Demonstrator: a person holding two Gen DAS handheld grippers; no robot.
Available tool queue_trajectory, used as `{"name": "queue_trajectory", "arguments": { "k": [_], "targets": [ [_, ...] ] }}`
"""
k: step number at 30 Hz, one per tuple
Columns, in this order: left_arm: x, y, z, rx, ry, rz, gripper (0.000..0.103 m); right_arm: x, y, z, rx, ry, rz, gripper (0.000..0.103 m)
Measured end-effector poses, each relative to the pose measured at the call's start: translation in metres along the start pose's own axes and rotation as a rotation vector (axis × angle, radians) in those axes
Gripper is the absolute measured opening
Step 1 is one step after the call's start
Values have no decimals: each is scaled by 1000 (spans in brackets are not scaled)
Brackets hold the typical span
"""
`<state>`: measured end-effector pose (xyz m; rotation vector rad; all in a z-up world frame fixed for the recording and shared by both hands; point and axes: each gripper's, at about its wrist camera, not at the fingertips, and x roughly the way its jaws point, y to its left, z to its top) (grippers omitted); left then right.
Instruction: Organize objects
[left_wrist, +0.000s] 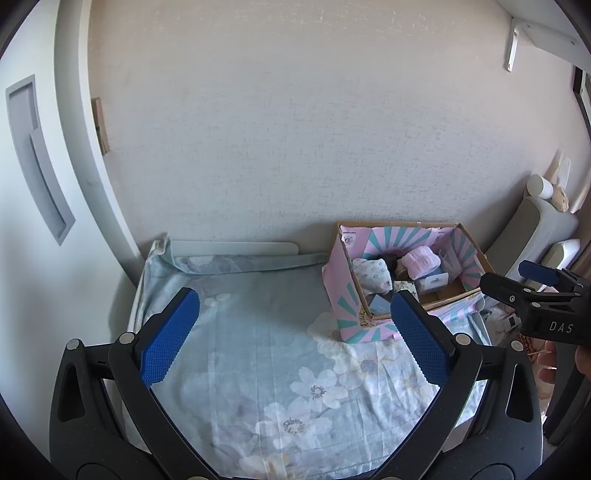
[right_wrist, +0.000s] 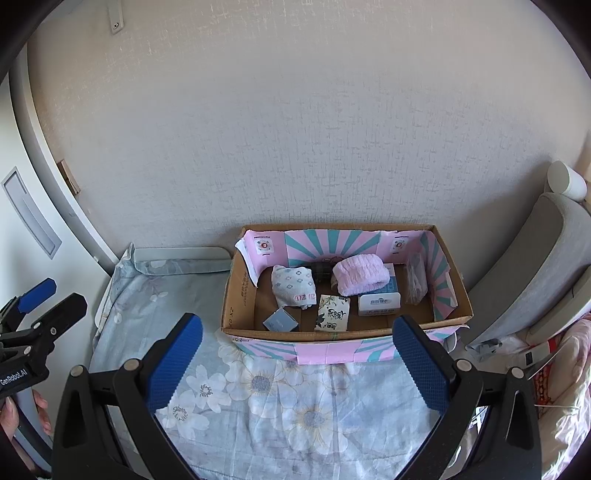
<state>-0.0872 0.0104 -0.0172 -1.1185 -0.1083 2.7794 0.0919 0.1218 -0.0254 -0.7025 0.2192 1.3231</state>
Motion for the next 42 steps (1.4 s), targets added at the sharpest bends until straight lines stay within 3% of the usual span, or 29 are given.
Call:
{"name": "queue_trajectory", "arguments": {
  "k": [11, 27, 36, 42],
  "targets": [
    [1, 6, -2, -17, 5, -9, 103, 2, 2, 0, -9, 4, 4, 103],
    [-2, 5, 1, -25, -15, 37, 103, 1, 5, 2, -20, -7, 8, 102],
    [-32, -5, 6, 18, -168, 108, 103, -4, 3, 3, -19, -29, -7, 103],
    [-32, -4, 7, -19, -164, 44, 103, -5, 4, 3, -23, -35, -9, 102]
  ]
}}
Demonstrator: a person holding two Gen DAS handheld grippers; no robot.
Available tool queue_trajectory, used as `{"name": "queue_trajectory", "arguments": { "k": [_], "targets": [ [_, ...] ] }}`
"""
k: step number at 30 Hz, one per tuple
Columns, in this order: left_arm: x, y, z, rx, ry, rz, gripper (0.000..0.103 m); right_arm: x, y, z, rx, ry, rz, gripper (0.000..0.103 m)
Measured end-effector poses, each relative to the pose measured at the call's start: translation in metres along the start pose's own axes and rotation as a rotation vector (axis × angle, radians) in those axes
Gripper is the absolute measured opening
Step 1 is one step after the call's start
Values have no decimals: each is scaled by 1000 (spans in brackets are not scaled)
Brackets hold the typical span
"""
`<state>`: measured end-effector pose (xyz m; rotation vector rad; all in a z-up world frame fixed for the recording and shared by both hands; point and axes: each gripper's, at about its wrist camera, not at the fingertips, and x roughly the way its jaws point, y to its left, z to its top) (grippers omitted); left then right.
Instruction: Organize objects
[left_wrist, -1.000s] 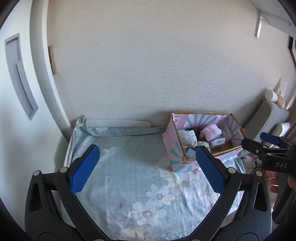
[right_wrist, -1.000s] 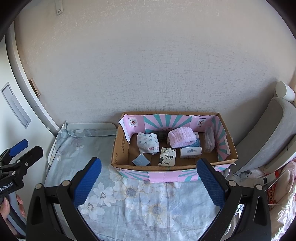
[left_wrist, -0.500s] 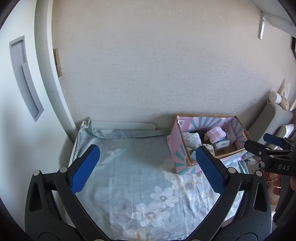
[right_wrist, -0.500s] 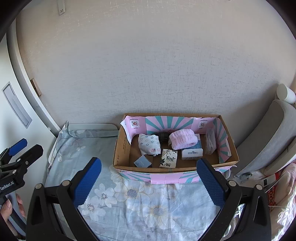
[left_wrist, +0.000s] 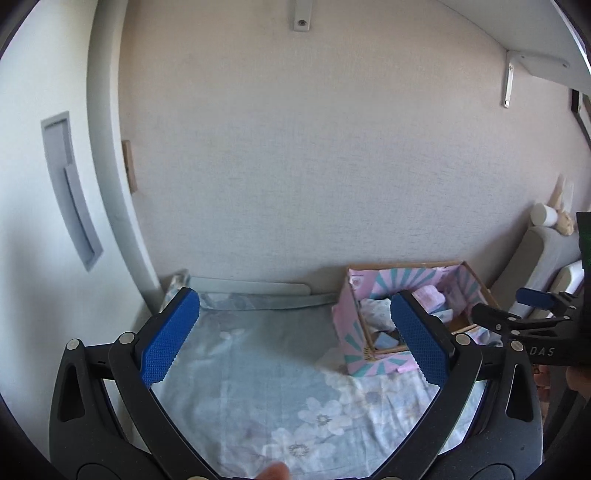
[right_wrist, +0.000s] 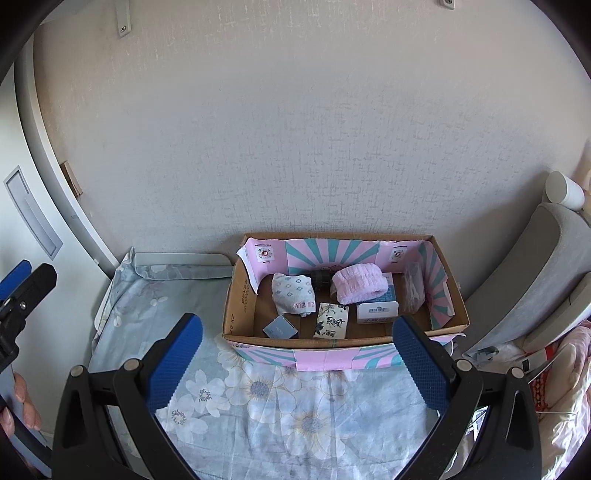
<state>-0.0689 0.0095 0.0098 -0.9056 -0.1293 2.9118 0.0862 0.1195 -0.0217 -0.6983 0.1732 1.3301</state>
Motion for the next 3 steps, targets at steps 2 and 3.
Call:
{"name": "queue_trajectory", "arguments": {
  "k": [2, 3],
  "targets": [
    [0, 0, -2, 0, -3, -3, 103, 0, 0, 0, -1, 0, 0, 102],
    [-1, 0, -3, 0, -5, -4, 103, 0, 0, -1, -1, 0, -1, 102]
  ]
}}
